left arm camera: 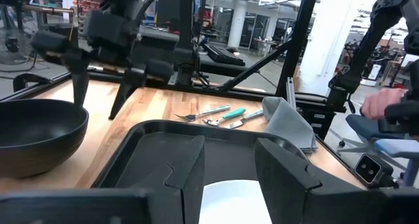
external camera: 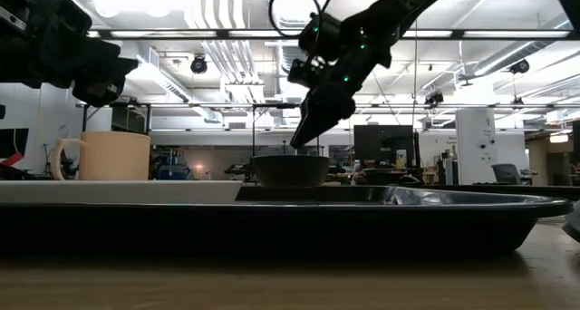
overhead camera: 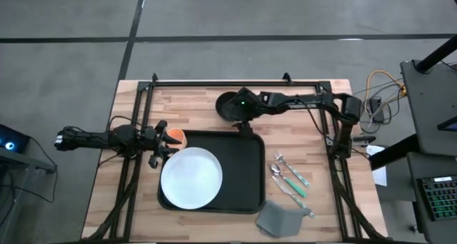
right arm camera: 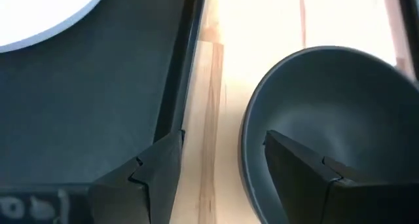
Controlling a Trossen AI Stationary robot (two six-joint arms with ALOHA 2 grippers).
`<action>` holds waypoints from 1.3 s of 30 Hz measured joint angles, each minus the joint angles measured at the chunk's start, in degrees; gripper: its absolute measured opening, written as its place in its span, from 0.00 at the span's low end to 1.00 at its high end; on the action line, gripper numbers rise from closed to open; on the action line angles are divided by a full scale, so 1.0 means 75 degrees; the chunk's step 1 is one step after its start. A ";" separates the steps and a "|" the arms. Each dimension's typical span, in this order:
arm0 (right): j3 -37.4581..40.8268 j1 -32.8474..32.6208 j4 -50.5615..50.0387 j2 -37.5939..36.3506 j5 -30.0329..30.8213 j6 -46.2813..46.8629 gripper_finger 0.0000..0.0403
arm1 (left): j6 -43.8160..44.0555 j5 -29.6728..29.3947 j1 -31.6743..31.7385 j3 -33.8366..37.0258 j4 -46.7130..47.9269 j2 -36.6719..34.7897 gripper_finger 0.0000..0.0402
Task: Set up tray
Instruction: Stack the black bowl on the white plate on the black serving tray
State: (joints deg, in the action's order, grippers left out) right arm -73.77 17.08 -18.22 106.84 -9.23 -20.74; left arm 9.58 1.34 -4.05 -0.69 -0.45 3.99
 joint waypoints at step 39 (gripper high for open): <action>-0.0109 -0.0160 0.0067 0.0727 0.1256 0.1315 0.03 | 0.0000 0.0006 0.0000 0.0009 -0.0050 0.0283 0.29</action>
State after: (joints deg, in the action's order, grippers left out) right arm -74.59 15.88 -17.72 112.29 0.19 -10.88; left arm 9.58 1.39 -4.05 -0.62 -0.82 6.11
